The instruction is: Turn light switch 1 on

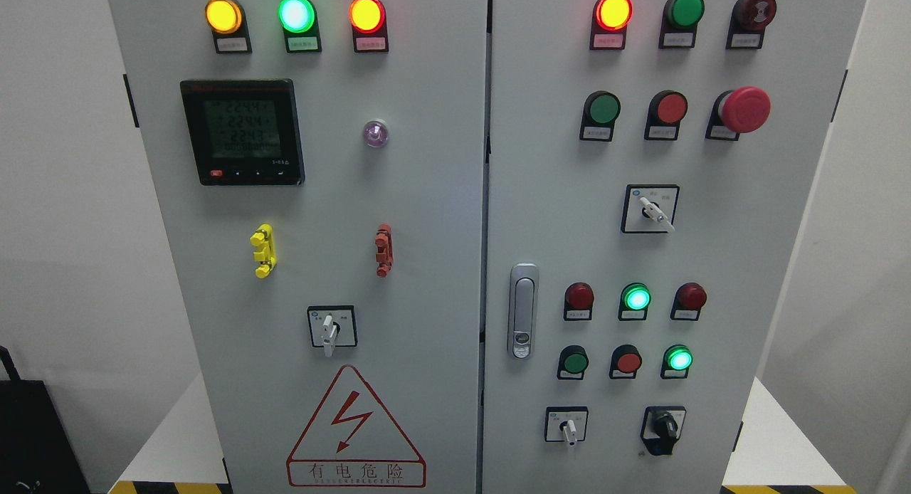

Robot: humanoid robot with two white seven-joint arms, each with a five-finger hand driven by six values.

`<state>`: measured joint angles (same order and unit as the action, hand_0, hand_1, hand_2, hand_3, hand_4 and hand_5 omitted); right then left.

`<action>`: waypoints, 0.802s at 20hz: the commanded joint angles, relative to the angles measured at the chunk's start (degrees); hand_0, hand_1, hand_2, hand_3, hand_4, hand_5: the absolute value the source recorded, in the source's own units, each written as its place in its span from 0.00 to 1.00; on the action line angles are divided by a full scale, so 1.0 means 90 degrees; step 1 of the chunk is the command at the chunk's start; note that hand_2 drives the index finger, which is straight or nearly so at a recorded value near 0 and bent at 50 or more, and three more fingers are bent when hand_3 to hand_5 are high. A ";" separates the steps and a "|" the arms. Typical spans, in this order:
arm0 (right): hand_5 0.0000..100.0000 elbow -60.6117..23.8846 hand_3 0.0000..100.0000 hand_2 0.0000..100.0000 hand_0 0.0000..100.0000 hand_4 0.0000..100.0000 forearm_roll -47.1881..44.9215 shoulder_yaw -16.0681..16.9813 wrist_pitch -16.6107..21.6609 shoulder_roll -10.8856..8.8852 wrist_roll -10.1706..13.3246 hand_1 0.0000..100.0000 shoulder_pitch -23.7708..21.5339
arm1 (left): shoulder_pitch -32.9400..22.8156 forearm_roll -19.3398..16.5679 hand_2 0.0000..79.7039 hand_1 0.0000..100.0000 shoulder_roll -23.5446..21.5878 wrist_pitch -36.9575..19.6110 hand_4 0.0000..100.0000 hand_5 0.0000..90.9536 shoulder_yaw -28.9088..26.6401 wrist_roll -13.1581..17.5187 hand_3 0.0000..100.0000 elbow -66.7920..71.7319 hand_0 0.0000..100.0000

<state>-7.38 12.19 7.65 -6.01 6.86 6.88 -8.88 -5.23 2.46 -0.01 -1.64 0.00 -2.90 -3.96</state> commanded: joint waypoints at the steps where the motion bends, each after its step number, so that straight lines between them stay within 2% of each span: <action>1: 0.00 0.0000 0.00 0.00 0.05 0.00 -0.0007 0.0000 0.0003 0.0000 -0.0002 0.00 0.0000 | 0.0015 0.0205 0.00 0.06 0.0147 -0.0003 0.06 0.00 -0.0137 0.0107 0.06 -0.0019 0.41; 6: 0.00 0.0000 0.00 0.00 0.05 0.00 0.0002 0.0000 0.0003 0.0000 -0.0002 0.00 0.0000 | 0.0015 0.0205 0.00 0.06 0.0167 -0.0003 0.05 0.00 -0.0137 0.0272 0.06 -0.0019 0.41; 16: 0.00 0.0000 0.00 0.00 0.05 0.00 0.0002 0.0000 0.0003 0.0000 0.0007 0.00 0.0000 | 0.0113 0.0176 0.00 0.08 0.0177 -0.0022 0.04 0.00 -0.0068 0.0224 0.05 -0.0019 0.40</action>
<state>-7.38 12.19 7.65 -6.01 6.86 6.90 -8.88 -4.59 4.17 0.00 -1.65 0.00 -0.43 -4.08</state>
